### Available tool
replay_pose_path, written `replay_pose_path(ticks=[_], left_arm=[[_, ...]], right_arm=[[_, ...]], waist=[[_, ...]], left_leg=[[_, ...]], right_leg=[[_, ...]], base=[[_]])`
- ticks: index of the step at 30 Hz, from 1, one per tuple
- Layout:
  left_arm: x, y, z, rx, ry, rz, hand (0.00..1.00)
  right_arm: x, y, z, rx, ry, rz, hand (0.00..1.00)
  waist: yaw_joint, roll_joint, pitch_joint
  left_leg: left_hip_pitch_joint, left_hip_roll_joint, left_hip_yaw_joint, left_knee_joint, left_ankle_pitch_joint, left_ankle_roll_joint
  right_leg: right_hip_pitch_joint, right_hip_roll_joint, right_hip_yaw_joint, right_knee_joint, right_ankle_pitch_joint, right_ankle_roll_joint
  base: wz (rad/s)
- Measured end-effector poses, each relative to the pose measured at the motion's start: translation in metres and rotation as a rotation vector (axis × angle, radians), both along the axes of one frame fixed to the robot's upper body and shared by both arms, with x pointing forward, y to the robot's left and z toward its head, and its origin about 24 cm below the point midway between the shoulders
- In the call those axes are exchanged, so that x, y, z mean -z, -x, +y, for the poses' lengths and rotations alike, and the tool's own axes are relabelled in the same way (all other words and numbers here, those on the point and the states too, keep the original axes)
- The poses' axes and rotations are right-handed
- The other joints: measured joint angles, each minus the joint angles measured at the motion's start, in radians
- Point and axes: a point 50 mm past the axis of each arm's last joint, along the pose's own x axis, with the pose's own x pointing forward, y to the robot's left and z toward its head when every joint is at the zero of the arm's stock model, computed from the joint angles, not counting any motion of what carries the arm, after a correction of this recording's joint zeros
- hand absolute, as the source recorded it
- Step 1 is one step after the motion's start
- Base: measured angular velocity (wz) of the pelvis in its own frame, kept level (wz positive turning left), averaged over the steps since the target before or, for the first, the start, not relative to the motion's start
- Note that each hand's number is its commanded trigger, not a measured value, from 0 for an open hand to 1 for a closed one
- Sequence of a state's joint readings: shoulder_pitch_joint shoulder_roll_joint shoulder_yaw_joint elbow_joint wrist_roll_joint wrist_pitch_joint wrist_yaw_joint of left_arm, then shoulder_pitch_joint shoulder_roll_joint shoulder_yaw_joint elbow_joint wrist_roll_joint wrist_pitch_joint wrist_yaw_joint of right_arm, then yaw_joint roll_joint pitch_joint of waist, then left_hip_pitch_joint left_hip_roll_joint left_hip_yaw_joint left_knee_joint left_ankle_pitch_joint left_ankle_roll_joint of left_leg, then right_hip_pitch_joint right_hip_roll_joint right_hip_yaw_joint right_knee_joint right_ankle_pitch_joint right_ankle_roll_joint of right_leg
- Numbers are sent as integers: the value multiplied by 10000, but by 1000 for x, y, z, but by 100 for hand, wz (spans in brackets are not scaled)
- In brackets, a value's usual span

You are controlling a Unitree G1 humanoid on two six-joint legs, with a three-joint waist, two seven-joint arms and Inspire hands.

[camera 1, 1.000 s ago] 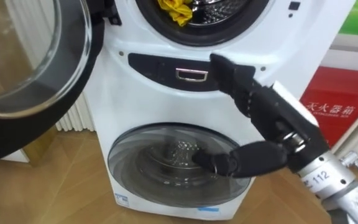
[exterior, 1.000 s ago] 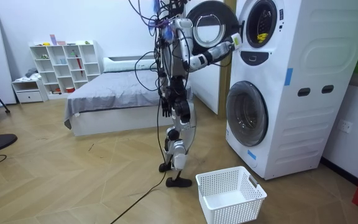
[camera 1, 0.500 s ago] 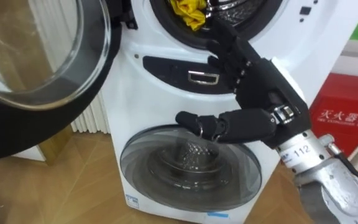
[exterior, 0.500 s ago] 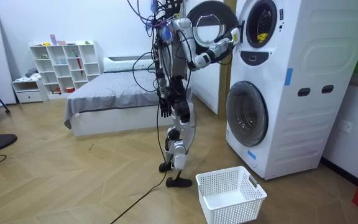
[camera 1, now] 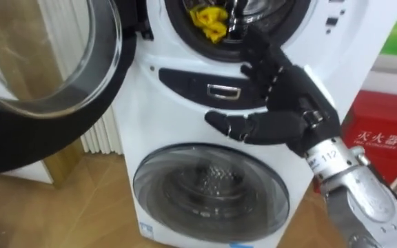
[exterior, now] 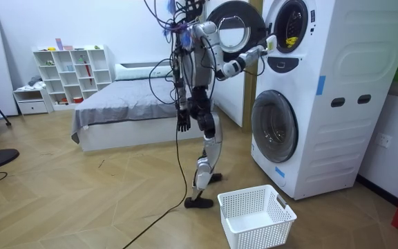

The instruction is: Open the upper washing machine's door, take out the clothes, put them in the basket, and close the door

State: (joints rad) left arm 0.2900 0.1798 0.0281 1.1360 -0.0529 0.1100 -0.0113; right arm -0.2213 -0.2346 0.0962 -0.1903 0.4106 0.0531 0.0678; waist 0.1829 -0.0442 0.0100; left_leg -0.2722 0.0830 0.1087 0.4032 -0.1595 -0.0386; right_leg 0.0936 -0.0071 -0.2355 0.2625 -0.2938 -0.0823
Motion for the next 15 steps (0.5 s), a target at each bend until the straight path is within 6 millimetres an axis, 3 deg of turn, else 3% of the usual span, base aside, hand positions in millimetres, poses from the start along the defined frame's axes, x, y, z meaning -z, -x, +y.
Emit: replay_pose_path(ticks=[1,2,3,5,6,7,8,9,10,12,13,15], left_arm=[[-1,5,1,-92,-14,105,0],[-1,7,2,-141,-15,129,0],[-1,6,2,-117,-15,85,0],[0,-1,1,-103,218,-194,0],[0,-4,0,-119,280,-307,0],[0,-6,0,-126,339,-457,0],[0,-4,2,-187,284,-406,0],[0,-5,2,-161,277,-394,0],[0,-7,2,-76,275,-438,0],[-1,-19,4,66,194,-698,0],[-2,-28,11,150,4,-870,0],[-5,-44,18,273,-360,-1223,0]], right_arm=[[0,0,0,14,23,-3,0],[-1,0,-1,95,33,-16,0],[-1,0,-1,149,45,-23,0],[-1,0,-2,280,174,-63,0],[-2,0,-2,315,217,-121,0],[-6,2,-2,402,262,-306,0],[-9,5,-1,467,250,-466,0],[-10,5,-2,477,257,-543,0],[-12,6,-4,583,360,-719,0],[-13,11,-8,754,466,-1031,0],[-11,15,-8,708,449,-1117,0],[-6,19,-11,802,600,-1075,0]], waist=[[-63,-79,-70],[-129,-157,-165],[-156,-238,-173],[-161,-397,-201],[-174,-353,-129],[-230,-214,-16],[-271,-134,-12],[-406,-147,-7],[-618,-53,-64],[-837,-130,-18],[-980,-240,29],[-1055,-219,17]], left_leg=[[-99,-150,-57,-559,719,73],[-55,-312,-58,-754,1198,339],[35,-430,-49,-744,1175,418],[219,-662,245,-444,831,611],[205,-681,270,-165,694,640],[163,-702,324,481,298,720],[179,-846,597,698,-39,832],[253,-926,639,686,-165,889],[589,-1008,779,484,-352,1011],[1000,-1270,1058,195,-475,1135],[1306,-1437,1134,9,-549,1249],[1817,-1485,1172,-376,-643,1314]], right_leg=[[107,-107,48,4,-123,161],[193,-194,138,8,-252,334],[222,-287,143,-52,-298,405],[541,-606,293,-277,-209,637],[651,-657,413,-274,-195,662],[868,-749,579,-195,-216,733],[957,-952,736,123,-347,960],[945,-1035,791,353,-407,1065],[704,-1275,845,1176,-517,1257],[-26,-1725,983,2896,-499,1364],[-381,-1944,1030,3808,-292,1551],[-772,-1974,1227,4902,484,1586]], base=[[-9],[3],[4],[-8],[-14],[-22],[-17],[0],[9],[-5],[-25],[-21]])
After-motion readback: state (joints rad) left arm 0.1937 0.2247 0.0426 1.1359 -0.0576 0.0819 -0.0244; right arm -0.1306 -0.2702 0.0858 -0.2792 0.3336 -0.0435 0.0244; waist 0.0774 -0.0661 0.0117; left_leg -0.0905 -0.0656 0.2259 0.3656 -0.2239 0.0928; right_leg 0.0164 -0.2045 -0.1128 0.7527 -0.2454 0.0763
